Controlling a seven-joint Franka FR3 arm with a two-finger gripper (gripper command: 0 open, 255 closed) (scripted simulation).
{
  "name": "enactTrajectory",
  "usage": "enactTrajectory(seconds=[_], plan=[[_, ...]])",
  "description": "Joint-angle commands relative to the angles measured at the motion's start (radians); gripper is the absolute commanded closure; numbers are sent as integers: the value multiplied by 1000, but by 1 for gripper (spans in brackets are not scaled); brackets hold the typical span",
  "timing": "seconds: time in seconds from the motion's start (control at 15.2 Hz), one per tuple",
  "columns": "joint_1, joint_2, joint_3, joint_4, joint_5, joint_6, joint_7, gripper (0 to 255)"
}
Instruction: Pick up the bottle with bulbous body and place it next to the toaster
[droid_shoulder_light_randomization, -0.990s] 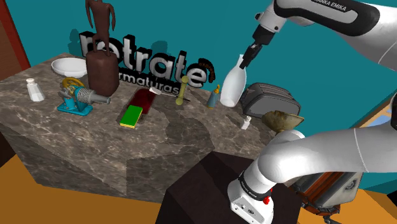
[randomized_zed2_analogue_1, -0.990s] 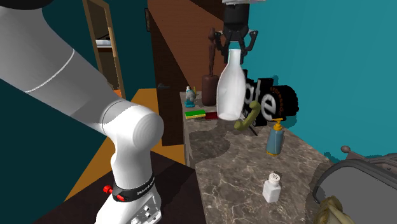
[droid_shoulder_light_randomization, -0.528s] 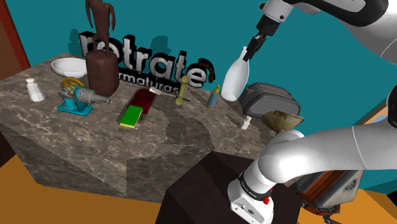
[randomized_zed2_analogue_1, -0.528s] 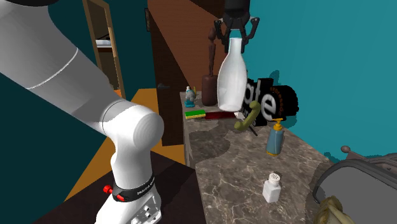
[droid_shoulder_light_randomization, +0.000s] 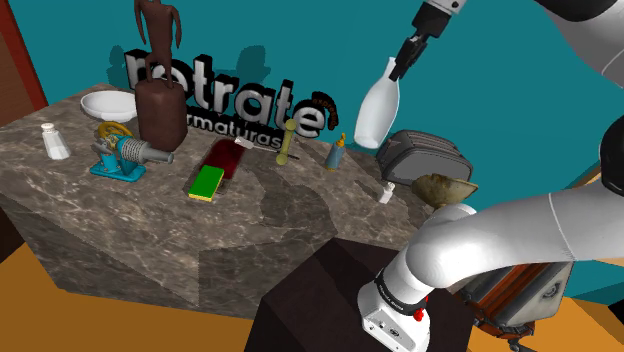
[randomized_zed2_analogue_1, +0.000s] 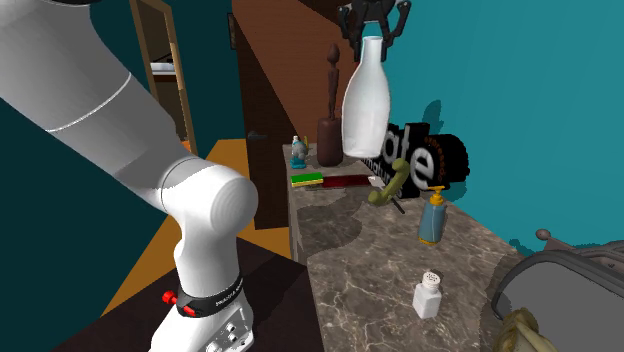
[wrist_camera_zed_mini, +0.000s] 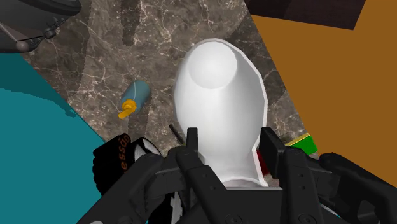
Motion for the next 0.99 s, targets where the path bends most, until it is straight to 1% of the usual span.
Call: enactTrajectory(seconds=[0.0, 0.33, 0.66, 0.92], plan=[[2, 15, -1, 42, 3, -27, -3, 255], [8, 50, -2, 134, 11, -85, -8, 255], [4, 161, -124, 227, 10, -62, -139, 255], [-1, 276, -231, 327, 41, -50, -254, 255]])
